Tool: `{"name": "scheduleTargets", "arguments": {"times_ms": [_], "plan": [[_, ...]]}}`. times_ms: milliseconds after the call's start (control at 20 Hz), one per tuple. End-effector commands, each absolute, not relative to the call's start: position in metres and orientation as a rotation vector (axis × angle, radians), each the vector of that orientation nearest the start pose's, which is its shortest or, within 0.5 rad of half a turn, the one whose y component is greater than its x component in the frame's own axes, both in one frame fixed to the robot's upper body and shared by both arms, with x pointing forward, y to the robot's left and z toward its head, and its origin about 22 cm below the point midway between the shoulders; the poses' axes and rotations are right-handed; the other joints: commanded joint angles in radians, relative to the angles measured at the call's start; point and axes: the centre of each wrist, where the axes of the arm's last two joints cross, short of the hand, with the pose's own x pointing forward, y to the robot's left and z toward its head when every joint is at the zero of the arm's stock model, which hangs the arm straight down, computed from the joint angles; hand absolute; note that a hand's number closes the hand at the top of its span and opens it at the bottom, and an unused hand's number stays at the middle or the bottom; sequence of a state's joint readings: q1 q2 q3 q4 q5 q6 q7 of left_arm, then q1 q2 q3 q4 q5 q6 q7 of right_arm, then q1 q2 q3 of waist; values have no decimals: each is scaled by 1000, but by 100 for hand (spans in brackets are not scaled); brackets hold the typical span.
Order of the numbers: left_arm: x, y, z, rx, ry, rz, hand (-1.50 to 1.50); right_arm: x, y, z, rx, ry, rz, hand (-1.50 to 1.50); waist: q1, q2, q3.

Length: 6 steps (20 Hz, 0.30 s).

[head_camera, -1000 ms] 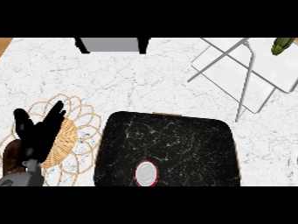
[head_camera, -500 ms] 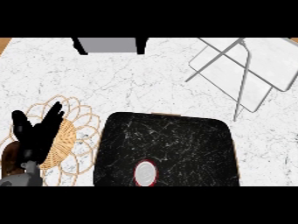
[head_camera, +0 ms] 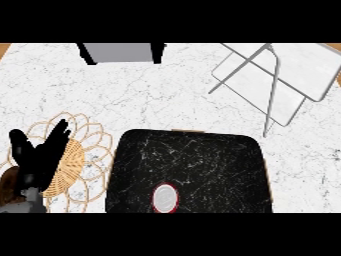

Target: Pick the squash from the tray and place it in the tiered shelf

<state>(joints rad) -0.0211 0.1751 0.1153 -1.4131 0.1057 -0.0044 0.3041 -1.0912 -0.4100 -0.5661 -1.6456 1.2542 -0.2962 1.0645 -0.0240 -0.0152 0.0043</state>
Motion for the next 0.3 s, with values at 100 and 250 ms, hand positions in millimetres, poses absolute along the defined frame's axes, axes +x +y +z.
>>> {"name": "scheduleTargets", "arguments": {"times_ms": [100,250], "plan": [[231,307,-28,107,-1094,67,0,224,-314,384,-1308,-1433,-997,-150,-4,2,-4],[229,305,-31,120,-1091,69,0,200,-326,369,-1311,-1417,-973,-150,-2,4,-4]]}}
